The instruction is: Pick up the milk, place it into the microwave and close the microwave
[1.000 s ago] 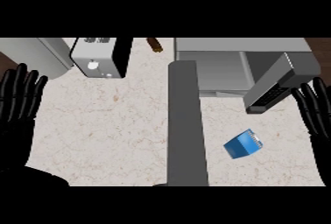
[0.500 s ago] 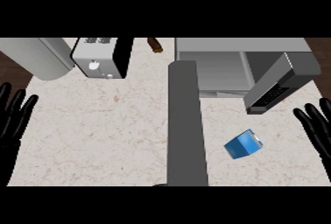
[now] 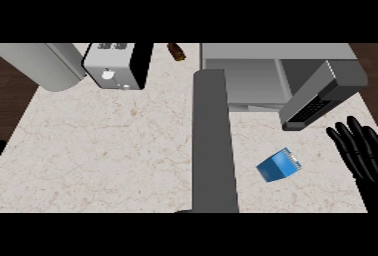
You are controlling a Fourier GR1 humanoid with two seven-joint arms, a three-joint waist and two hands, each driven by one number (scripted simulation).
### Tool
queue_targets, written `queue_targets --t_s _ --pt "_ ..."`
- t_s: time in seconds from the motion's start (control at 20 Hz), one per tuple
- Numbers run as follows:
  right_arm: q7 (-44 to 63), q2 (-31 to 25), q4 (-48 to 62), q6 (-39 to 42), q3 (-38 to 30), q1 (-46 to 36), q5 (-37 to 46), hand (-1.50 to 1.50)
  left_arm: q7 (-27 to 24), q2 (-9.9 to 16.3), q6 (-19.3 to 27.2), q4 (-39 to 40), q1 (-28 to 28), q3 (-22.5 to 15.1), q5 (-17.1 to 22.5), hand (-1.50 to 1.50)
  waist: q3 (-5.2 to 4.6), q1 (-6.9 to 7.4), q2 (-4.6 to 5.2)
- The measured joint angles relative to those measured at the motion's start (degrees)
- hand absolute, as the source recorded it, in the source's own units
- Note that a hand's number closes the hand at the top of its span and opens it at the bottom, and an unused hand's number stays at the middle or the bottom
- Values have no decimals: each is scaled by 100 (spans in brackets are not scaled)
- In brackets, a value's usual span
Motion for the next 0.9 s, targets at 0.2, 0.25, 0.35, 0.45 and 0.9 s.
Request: queue_targets --t_s 0.2,0.25,0.35,0.45,0.9 --pt "-291 80 430 27 -137 94 220 -150 105 68 -168 -156 188 324 315 -150 1 0 1" --pt "-358 133 558 -15 -112 86 352 -150 170 94 -177 -220 219 399 416 -150 1 2 1" --pt "-549 130 978 -35 -234 -13 481 -150 162 173 -351 -164 327 631 681 -150 1 17 3" --pt "-811 162 1375 -85 -313 -38 672 -150 178 103 -450 -288 502 699 748 -150 1 23 3" --pt "-2196 119 3364 -188 -556 -216 1412 -150 269 -27 -868 -331 875 1096 1096 -150 4 26 6"
